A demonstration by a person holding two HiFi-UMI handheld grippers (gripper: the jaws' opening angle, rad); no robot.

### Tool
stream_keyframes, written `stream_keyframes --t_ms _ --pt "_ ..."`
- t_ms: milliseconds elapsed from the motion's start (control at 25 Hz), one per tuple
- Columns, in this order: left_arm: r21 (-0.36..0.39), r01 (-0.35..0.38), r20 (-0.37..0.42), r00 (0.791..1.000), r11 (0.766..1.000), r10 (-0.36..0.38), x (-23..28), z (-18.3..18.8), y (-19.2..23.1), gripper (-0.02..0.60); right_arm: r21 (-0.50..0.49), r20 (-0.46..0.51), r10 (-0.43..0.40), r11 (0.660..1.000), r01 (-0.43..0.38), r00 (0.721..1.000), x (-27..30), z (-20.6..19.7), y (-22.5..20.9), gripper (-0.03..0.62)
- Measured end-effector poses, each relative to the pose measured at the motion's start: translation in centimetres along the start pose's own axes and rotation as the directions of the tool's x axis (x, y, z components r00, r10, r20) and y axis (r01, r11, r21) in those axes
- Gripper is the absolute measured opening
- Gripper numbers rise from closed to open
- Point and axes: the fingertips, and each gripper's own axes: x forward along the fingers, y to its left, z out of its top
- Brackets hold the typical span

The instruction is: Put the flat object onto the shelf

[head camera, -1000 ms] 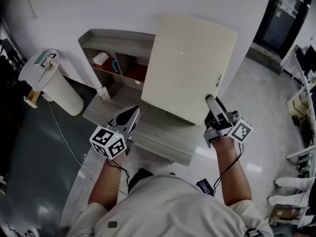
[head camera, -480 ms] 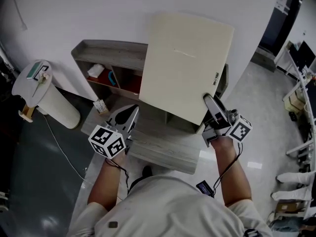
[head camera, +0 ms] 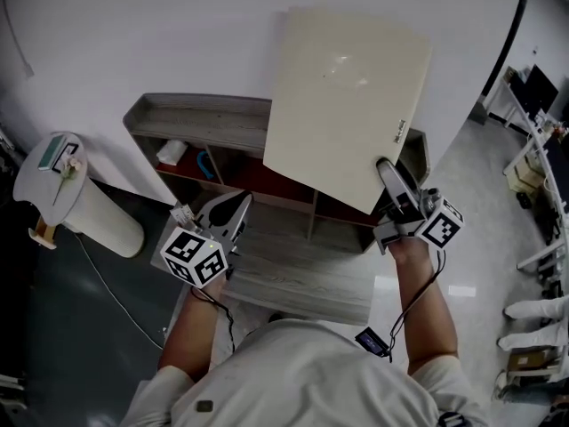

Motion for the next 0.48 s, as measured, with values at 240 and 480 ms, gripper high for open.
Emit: stream_keyframes --t_ms 240,480 --pt "-0.012 0.034 -0.002 0.999 0.999 -0.034 0.3 0.0 2.6 0.015 -0.071 0.004 -0.024 0.997 0.024 1.000 2.5 -0.2 -0.4 0.278" --pt "-0.015 0.068 -0.004 0.998 0.998 -0.068 1.0 -0.3 4.4 0.015 -0.118 0.014 -0.088 0.989 0.090 0.996 3.0 -1.4 -2.0 0.278"
